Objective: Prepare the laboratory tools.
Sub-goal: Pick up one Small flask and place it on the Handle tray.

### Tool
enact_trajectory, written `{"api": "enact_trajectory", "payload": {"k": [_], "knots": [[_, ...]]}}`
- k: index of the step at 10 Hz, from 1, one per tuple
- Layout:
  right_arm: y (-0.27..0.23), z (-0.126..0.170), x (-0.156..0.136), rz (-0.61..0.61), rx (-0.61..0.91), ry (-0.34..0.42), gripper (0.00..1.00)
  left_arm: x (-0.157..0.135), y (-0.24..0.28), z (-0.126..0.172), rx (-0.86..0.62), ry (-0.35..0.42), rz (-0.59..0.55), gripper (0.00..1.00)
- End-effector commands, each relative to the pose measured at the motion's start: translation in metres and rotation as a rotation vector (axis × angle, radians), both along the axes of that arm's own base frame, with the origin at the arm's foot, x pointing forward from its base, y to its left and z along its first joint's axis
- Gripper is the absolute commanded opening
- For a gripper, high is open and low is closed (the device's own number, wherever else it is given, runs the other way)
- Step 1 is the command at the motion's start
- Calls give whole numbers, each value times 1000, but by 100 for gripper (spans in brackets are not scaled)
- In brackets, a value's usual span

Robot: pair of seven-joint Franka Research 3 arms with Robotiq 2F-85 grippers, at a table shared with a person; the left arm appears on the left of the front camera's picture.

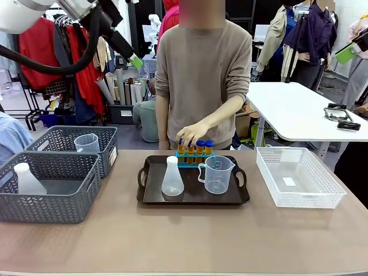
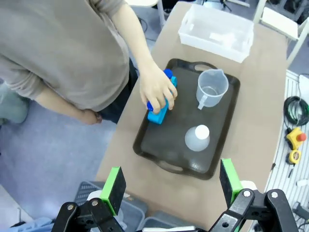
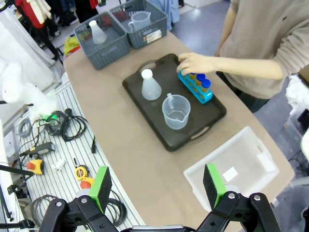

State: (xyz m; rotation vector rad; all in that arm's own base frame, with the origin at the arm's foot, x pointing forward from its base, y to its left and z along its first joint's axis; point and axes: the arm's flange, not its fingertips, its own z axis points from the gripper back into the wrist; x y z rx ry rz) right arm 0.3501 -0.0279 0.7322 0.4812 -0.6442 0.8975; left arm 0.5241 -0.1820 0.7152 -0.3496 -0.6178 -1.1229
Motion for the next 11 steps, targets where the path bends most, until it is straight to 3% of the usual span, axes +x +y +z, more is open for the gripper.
{"api": "enact_trajectory", "payload": {"k": [1, 4, 11], "knots": [[2, 3, 0, 5, 35, 1, 100, -11, 11, -6, 17, -18, -40, 100], [2, 3, 0, 5, 35, 1, 100, -16, 18, -7, 36, -43, -87, 100], [2, 3, 0, 5, 35, 1, 100, -26, 26, 6, 25, -72, -78, 100]]}}
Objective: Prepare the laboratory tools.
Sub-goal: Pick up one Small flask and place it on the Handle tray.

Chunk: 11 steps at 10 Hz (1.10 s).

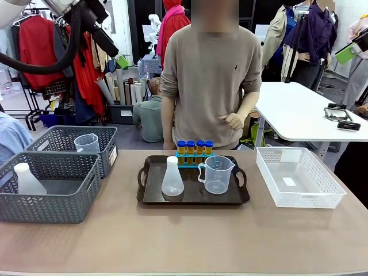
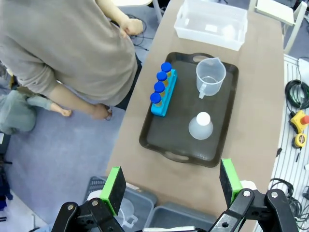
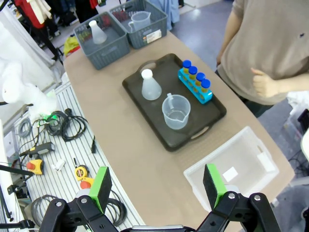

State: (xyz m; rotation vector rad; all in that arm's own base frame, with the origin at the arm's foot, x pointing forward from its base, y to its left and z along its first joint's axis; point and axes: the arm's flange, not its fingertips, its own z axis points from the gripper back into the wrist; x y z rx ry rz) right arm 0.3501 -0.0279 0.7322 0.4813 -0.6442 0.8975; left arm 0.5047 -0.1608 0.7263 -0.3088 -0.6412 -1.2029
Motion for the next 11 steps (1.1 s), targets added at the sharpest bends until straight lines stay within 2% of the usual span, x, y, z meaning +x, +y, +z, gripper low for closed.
{"api": "enact_trajectory", "payload": {"k": [1, 11], "knots": [[2, 3, 0, 5, 35, 1, 100, -7, 5, -5, -7, -13, -14, 100], [2, 3, 0, 5, 35, 1, 100, 0, 0, 0, 0, -1, -1, 100]]}}
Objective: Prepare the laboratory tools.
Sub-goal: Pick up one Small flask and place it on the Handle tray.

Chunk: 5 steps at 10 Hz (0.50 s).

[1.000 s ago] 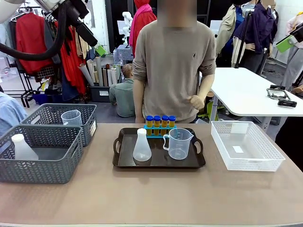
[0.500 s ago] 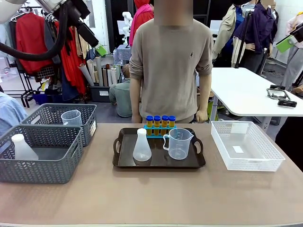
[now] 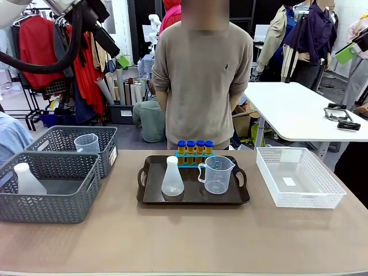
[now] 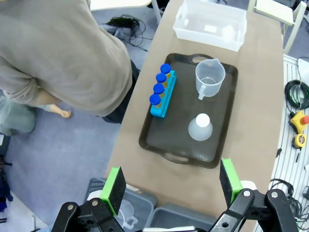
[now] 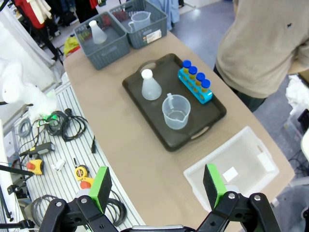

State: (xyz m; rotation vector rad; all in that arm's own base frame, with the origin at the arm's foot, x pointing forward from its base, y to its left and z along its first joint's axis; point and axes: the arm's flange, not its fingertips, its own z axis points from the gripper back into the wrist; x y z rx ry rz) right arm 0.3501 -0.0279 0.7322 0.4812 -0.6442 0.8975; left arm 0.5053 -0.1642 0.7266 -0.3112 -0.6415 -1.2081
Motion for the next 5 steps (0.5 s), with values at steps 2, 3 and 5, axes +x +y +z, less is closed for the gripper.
{"api": "enact_trajectory", "payload": {"k": [2, 3, 5], "knots": [[2, 3, 0, 5, 35, 1, 100, -1, 3, 0, 1, -1, 5, 100], [2, 3, 0, 5, 35, 1, 100, -1, 3, 0, 1, -1, 5, 100], [2, 3, 0, 5, 35, 1, 100, -1, 3, 0, 1, -1, 5, 100]]}}
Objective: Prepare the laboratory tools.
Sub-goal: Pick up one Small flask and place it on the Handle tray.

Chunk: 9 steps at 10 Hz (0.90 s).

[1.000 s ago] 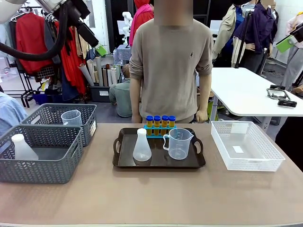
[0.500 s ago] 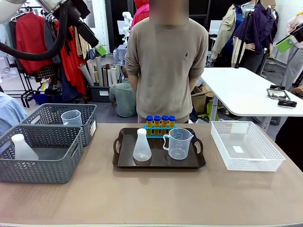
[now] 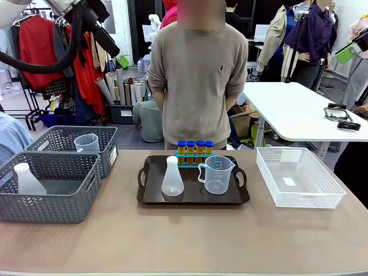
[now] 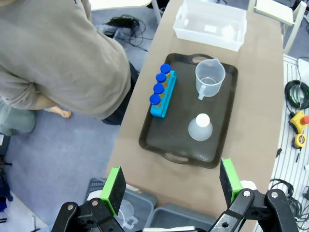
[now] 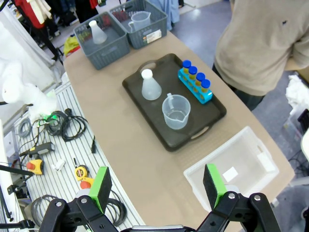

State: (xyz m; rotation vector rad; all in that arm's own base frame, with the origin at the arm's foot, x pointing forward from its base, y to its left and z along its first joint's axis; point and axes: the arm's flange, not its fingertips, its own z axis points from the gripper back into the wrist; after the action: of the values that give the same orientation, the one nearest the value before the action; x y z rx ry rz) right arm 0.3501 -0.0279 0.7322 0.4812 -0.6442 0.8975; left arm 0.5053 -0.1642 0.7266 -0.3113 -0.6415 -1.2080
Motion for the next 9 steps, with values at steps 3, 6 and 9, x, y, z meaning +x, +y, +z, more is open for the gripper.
{"api": "enact_trajectory", "payload": {"k": [3, 6, 9], "knots": [[2, 3, 0, 5, 35, 1, 100, -1, 3, 0, 1, -1, 5, 100], [2, 3, 0, 5, 35, 1, 100, -1, 3, 0, 1, -1, 5, 100], [2, 3, 0, 5, 35, 1, 100, -1, 3, 0, 1, -1, 5, 100]]}}
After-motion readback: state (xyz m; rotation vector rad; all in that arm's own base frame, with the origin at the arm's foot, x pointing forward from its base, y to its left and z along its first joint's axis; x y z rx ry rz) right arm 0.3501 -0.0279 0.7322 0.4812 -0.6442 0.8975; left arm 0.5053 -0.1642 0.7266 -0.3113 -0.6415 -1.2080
